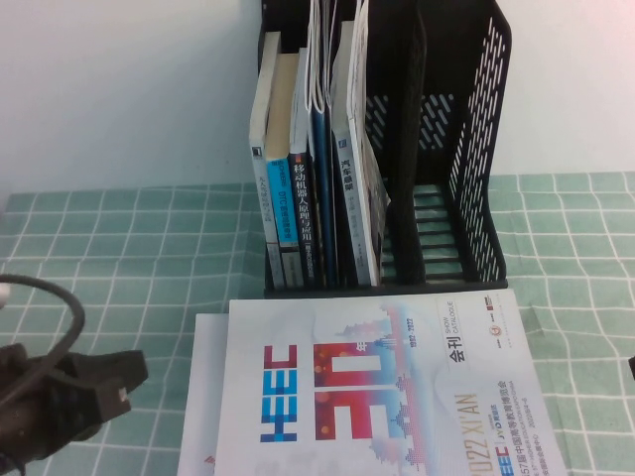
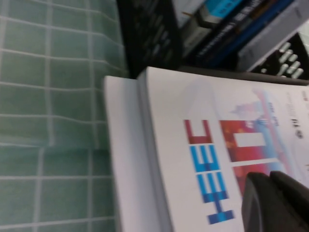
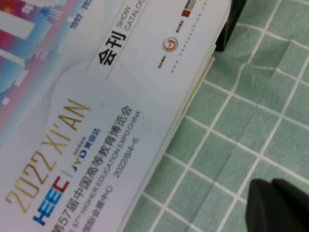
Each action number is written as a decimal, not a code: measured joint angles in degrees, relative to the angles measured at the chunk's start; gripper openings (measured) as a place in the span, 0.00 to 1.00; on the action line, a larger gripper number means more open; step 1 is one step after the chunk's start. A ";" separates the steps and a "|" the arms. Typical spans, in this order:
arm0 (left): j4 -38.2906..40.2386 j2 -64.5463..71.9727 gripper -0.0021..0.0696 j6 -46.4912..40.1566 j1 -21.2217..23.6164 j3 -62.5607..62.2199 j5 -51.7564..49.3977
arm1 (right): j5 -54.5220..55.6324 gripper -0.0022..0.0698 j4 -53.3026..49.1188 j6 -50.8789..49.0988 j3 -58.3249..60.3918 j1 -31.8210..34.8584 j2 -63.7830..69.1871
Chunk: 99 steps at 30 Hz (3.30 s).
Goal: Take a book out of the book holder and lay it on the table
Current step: Hold the bookshelf
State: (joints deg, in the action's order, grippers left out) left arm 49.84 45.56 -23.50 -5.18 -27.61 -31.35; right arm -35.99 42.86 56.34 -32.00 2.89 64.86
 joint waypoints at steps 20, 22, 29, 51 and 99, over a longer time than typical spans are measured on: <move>18.65 12.44 0.03 -16.36 0.00 -0.26 -6.34 | 7.28 0.03 5.86 1.73 -4.61 -19.58 18.42; 18.65 12.53 0.03 -16.36 0.00 -0.26 -6.23 | 7.53 0.03 6.65 1.80 -4.61 -20.63 18.49; 13.57 13.35 0.03 -15.15 0.00 -0.64 -5.91 | 7.78 0.03 11.43 2.64 -5.14 -23.10 19.37; 14.26 23.60 0.03 -12.01 0.00 -4.19 -6.60 | 7.05 0.03 7.96 6.42 -9.23 -18.06 19.93; -14.17 24.00 0.10 11.67 0.00 -4.29 8.70 | 14.94 0.03 20.84 16.85 -9.66 -27.48 13.91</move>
State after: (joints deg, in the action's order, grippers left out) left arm 35.68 69.55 -11.83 -5.18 -31.91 -22.66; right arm -21.06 63.70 73.19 -41.66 -24.60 78.78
